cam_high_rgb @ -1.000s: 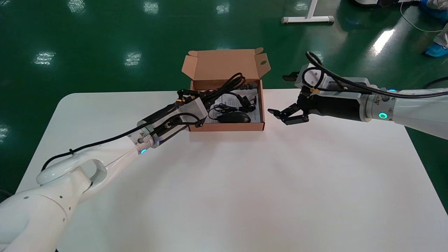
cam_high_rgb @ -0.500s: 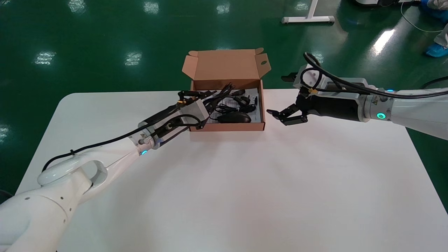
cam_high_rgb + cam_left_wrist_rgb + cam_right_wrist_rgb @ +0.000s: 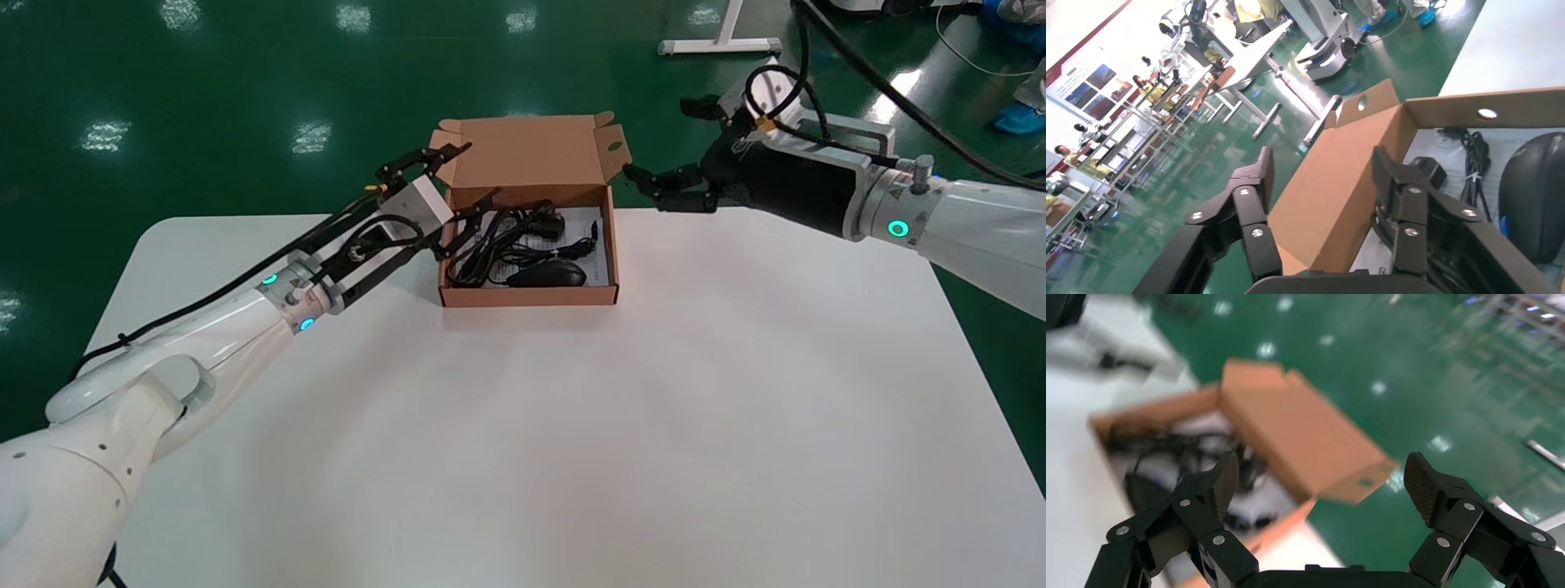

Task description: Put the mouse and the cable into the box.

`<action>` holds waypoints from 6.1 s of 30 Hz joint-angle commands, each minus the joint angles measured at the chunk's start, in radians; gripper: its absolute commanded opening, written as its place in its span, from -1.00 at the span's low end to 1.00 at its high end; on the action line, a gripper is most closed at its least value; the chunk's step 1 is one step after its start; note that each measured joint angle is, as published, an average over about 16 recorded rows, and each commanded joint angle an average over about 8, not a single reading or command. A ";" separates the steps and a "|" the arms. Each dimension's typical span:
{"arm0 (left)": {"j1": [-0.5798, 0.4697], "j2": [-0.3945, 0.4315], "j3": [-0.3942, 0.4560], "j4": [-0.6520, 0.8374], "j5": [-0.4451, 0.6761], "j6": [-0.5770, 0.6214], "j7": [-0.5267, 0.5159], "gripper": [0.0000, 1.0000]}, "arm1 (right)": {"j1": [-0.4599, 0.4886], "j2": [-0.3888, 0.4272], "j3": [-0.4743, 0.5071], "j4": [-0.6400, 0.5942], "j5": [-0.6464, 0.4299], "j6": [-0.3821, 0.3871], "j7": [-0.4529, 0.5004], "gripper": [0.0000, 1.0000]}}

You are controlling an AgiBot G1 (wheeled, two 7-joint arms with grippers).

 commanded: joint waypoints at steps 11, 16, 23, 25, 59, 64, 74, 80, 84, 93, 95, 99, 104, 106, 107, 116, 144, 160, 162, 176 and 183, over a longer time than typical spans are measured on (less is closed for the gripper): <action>0.036 -0.087 0.010 -0.141 -0.045 0.081 -0.186 1.00 | -0.076 0.059 0.051 0.131 0.098 -0.028 0.092 1.00; 0.066 -0.150 0.023 -0.242 -0.067 0.128 -0.321 1.00 | -0.132 0.107 0.063 0.244 0.133 -0.063 0.161 1.00; 0.110 -0.244 0.044 -0.395 -0.101 0.198 -0.524 1.00 | -0.216 0.181 0.080 0.416 0.185 -0.114 0.265 1.00; 0.122 -0.271 0.050 -0.439 -0.110 0.217 -0.582 1.00 | -0.240 0.201 0.085 0.465 0.200 -0.129 0.295 1.00; 0.320 -0.692 0.143 -1.122 -0.260 0.529 -1.489 1.00 | -0.617 0.530 0.163 1.235 0.434 -0.360 0.762 1.00; 0.332 -0.721 0.149 -1.173 -0.269 0.550 -1.549 1.00 | -0.651 0.559 0.169 1.304 0.455 -0.381 0.800 1.00; 0.333 -0.723 0.150 -1.177 -0.271 0.552 -1.551 1.00 | -0.658 0.565 0.172 1.317 0.462 -0.385 0.805 1.00; 0.333 -0.720 0.150 -1.170 -0.270 0.549 -1.545 1.00 | -0.652 0.560 0.171 1.305 0.458 -0.381 0.801 1.00; 0.332 -0.718 0.150 -1.166 -0.270 0.548 -1.543 1.00 | -0.650 0.558 0.170 1.300 0.455 -0.379 0.799 1.00; 0.331 -0.716 0.149 -1.161 -0.269 0.546 -1.539 1.00 | -0.646 0.555 0.169 1.292 0.453 -0.377 0.796 1.00; 0.331 -0.716 0.149 -1.161 -0.269 0.546 -1.538 1.00 | -0.646 0.555 0.169 1.291 0.452 -0.377 0.796 1.00; 0.331 -0.715 0.149 -1.160 -0.268 0.546 -1.538 1.00 | -0.645 0.554 0.169 1.290 0.452 -0.377 0.795 1.00; 0.331 -0.715 0.148 -1.159 -0.268 0.546 -1.537 1.00 | -0.644 0.554 0.169 1.289 0.451 -0.377 0.795 1.00; 0.331 -0.715 0.148 -1.158 -0.268 0.546 -1.537 1.00 | -0.644 0.553 0.169 1.288 0.451 -0.376 0.795 1.00; 0.330 -0.715 0.148 -1.158 -0.268 0.545 -1.537 1.00 | -0.644 0.553 0.168 1.288 0.451 -0.376 0.795 1.00; 0.330 -0.714 0.148 -1.158 -0.267 0.545 -1.536 1.00 | -0.643 0.553 0.168 1.287 0.450 -0.375 0.794 1.00; 0.330 -0.714 0.148 -1.157 -0.267 0.545 -1.535 1.00 | -0.643 0.552 0.168 1.285 0.450 -0.375 0.793 1.00; 0.330 -0.714 0.148 -1.157 -0.267 0.545 -1.535 1.00 | -0.643 0.552 0.168 1.285 0.450 -0.375 0.793 1.00; 0.330 -0.714 0.148 -1.157 -0.267 0.545 -1.535 1.00 | -0.643 0.552 0.168 1.285 0.450 -0.375 0.793 1.00; 0.330 -0.714 0.148 -1.157 -0.267 0.545 -1.535 1.00 | -0.643 0.552 0.168 1.285 0.450 -0.375 0.793 1.00; 0.330 -0.714 0.148 -1.157 -0.267 0.545 -1.535 1.00 | -0.643 0.552 0.168 1.285 0.450 -0.375 0.793 1.00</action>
